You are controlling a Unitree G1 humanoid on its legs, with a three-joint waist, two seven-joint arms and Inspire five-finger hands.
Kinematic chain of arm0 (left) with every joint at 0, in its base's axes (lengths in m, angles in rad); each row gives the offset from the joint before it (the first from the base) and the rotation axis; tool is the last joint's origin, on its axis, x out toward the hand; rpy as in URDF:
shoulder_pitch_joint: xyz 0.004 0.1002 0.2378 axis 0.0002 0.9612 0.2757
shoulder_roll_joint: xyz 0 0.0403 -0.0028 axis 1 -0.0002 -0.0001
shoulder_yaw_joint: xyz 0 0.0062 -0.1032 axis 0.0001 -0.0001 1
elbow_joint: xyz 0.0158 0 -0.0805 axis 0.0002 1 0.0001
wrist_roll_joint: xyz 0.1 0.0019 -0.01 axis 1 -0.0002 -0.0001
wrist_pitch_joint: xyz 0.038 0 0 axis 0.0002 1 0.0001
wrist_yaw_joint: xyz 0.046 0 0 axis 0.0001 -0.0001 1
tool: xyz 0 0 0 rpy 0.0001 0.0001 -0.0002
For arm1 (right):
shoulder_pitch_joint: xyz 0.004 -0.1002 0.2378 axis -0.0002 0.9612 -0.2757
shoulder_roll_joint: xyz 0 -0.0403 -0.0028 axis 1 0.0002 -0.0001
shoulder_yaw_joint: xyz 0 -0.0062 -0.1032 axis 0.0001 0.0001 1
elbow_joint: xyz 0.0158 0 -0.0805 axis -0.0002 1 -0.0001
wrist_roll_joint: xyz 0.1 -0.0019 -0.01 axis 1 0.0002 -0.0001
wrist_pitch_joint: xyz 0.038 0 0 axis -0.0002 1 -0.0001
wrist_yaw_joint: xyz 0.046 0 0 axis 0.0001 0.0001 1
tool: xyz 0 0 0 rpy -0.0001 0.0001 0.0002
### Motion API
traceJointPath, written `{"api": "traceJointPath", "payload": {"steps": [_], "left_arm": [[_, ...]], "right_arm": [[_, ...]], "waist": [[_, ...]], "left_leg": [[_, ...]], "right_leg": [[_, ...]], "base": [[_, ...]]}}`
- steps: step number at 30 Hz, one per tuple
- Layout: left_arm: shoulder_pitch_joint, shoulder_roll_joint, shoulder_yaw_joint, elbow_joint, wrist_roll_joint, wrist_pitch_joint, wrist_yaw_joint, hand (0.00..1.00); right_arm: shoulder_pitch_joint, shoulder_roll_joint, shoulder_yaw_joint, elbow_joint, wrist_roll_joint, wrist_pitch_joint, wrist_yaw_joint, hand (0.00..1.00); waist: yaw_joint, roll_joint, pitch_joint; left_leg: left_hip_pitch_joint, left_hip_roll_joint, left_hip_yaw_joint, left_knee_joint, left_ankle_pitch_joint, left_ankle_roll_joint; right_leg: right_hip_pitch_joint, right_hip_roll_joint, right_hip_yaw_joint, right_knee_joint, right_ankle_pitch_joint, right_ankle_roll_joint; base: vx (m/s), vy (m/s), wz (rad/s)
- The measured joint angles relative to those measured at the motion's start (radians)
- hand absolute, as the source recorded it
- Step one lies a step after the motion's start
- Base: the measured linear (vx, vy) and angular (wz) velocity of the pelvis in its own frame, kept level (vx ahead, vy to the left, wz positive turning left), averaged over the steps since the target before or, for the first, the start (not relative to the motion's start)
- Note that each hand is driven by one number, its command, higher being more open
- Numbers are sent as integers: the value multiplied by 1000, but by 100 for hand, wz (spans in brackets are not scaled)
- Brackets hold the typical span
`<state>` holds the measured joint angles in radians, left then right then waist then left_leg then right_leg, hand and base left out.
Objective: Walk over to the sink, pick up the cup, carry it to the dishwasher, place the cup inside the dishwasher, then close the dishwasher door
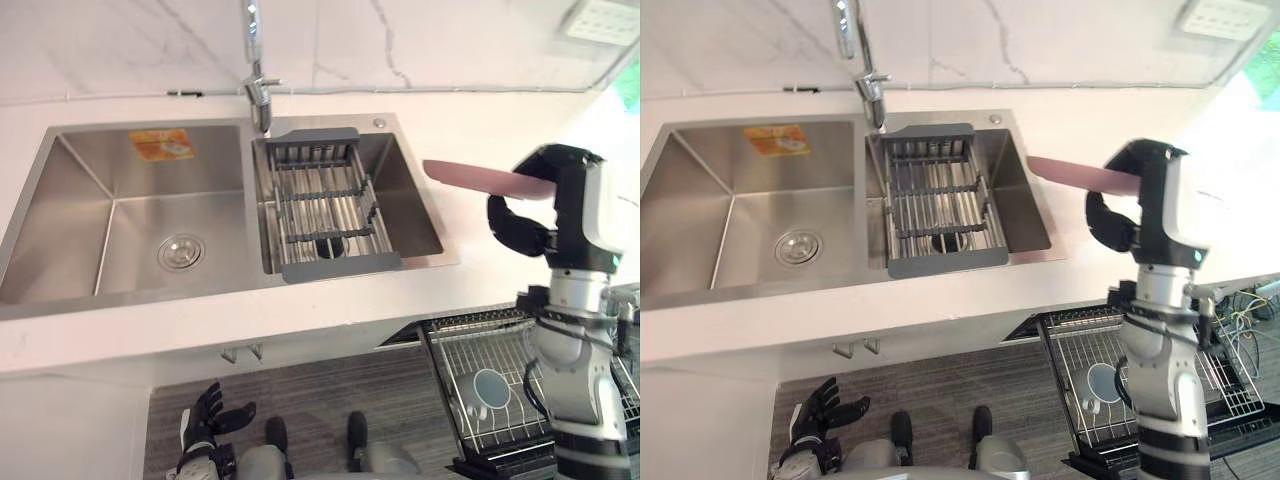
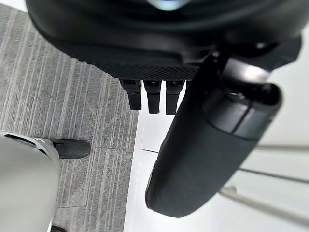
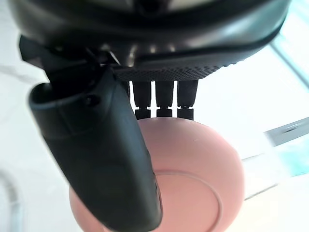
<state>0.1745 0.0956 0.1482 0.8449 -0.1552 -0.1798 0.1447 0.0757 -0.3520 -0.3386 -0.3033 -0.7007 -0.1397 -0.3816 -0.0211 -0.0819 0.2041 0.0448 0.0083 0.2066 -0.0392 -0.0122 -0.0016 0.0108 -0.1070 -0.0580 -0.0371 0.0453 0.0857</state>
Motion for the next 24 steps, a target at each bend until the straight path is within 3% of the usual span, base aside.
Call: {"api": "traceJointPath", "payload": {"steps": [4,10,11,16,21,24], "left_arm": [[5,-16,-20,26,1,2,1,90],[24,-31,-20,32,2,2,1,90],[24,-44,-20,31,2,2,1,90],[17,-83,-21,24,1,-4,1,90],[-9,-91,-24,7,-2,-17,2,90],[-31,-75,-51,-10,-4,-27,2,90]], "right_arm": [[113,99,-147,16,0,39,-22,30],[179,203,-312,170,43,157,-63,30],[196,208,-330,176,53,185,-67,30],[207,207,-353,177,81,205,-100,30],[115,190,-323,179,129,208,-105,30],[34,104,-277,222,131,205,-111,30]], "waist": [[-28,26,-25],[-77,55,-22],[-85,74,-10],[-99,132,41],[-86,147,112],[-85,156,169]], "left_leg": [[6,2,28,-28,10,-3],[12,4,147,-16,-10,-3],[8,3,181,3,-29,1],[-42,14,244,91,-83,6],[-106,31,296,142,-103,5],[-148,36,303,161,-103,7]], "right_leg": [[-27,6,23,4,-8,-1],[-83,19,146,30,0,6],[-98,20,181,41,1,9],[-155,23,239,73,0,13],[-235,37,283,93,8,14],[-272,39,292,92,25,17]], "base": [[-19,-25,-21],[16,25,-63],[-8,33,-61],[-25,9,-42],[-43,-27,-29],[-17,-27,-11]]}}
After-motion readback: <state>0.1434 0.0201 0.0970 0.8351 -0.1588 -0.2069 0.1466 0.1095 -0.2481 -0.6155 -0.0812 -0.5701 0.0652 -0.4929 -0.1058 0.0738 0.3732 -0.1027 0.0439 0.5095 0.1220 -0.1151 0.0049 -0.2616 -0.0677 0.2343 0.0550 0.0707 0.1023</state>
